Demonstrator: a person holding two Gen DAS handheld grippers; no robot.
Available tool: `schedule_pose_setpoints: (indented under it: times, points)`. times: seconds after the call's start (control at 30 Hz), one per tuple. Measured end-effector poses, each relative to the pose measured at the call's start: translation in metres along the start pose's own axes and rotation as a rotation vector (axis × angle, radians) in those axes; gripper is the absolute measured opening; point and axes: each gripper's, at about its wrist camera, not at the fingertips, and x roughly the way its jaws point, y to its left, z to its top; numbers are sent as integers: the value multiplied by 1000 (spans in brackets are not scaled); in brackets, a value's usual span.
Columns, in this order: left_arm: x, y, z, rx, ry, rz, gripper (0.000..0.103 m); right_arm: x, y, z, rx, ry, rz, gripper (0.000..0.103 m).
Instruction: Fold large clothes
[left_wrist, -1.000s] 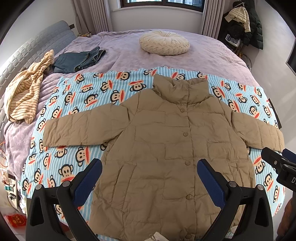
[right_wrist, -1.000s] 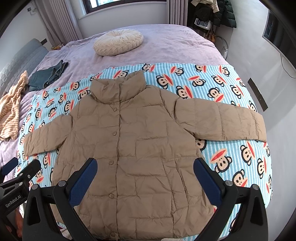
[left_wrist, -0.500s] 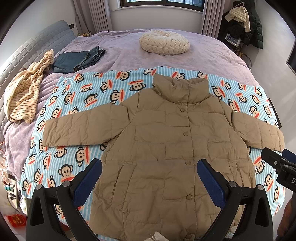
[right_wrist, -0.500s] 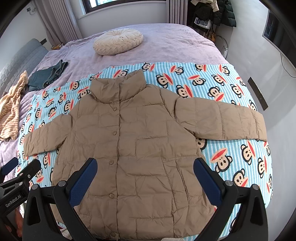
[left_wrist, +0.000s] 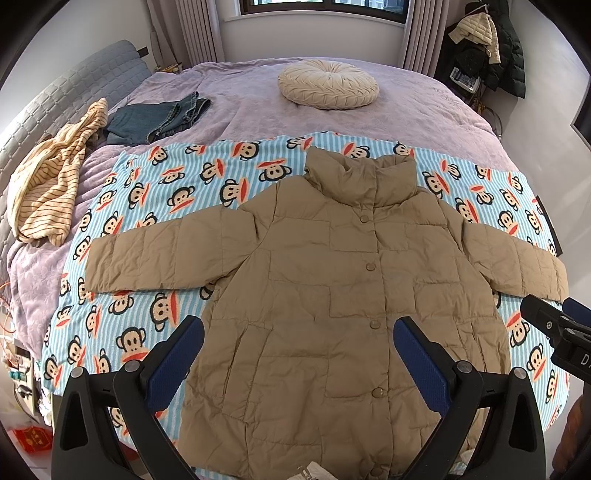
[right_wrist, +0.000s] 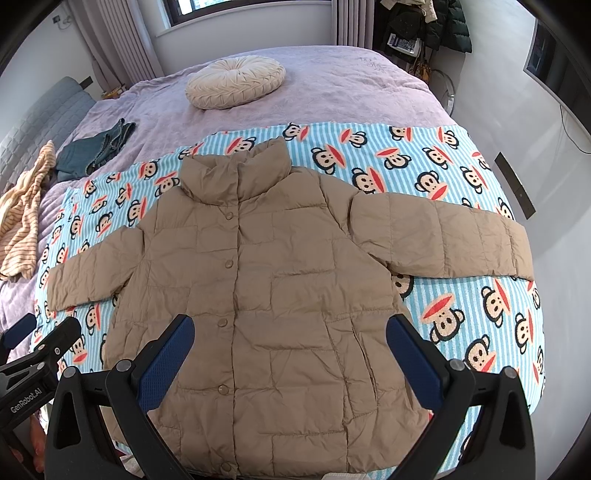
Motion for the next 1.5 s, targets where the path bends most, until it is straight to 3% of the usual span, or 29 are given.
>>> schedule_pose_setpoints:
  times: [1.5]
  points:
    - [5,-2,-2,-1,7,-10,103,0,0,0,-1,5,-1,103]
